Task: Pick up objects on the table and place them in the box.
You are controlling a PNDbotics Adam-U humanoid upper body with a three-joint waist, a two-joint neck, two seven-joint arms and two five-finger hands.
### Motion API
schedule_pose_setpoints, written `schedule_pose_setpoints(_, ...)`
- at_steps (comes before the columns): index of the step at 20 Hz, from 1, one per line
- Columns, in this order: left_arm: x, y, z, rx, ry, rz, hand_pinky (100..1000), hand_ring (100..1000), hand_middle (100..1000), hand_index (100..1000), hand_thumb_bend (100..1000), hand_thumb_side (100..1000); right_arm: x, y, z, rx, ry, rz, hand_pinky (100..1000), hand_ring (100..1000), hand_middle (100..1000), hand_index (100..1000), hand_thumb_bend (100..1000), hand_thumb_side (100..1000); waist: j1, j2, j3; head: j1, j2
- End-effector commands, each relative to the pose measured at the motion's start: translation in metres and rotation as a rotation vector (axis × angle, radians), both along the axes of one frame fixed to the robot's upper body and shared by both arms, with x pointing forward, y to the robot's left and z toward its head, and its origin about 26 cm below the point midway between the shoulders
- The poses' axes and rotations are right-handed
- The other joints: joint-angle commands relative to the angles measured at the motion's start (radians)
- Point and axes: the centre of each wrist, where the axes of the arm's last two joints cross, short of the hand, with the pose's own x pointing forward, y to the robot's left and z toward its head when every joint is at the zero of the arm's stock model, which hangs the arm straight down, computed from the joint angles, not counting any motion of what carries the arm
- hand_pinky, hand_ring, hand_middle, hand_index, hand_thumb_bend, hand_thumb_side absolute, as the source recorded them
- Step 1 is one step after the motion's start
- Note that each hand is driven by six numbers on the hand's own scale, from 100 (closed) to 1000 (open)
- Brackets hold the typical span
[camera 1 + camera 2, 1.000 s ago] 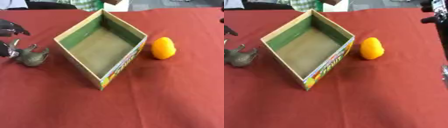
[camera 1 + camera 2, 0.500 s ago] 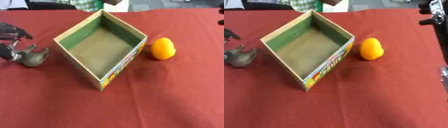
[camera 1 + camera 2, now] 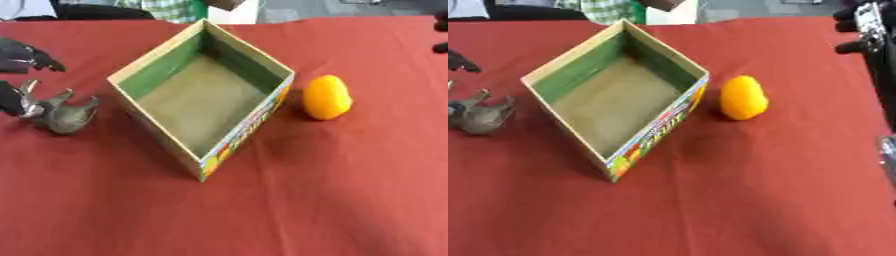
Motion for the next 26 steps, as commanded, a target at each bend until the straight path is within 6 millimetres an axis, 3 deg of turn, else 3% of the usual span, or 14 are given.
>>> schedule_pose_setpoints(1, -0.008, 0.007, 0.016, 0.059, -0.010, -0.008, 810, 911, 923, 1000, 459, 493, -0.003, -0.002, 0.008, -0.017, -0.027, 0.001, 669, 779, 710, 850, 100, 998, 0.003, -0.019, -0.001, -0.002, -0.008)
schedule_pose_setpoints(10, -0.010, 0.003, 0.004, 0.087, 0.031, -0.053, 803, 905, 916, 1000, 489, 510, -0.003, -0.001, 0.008, -0.012, -0.027, 0.002, 669, 778, 708, 850, 100, 997, 0.002, -0.014, -0.005, -0.002, -0.011)
schedule_pose_setpoints(26, 0.002, 0.011, -0.031, 0.109, 0.128, 0.005, 767, 875, 884, 1000, 382, 501, -0.003, 0.000, 0.007, 0.001, -0.027, 0.005, 668, 777, 704, 849, 100, 997, -0.001, -0.004, -0.012, 0.008, -0.015)
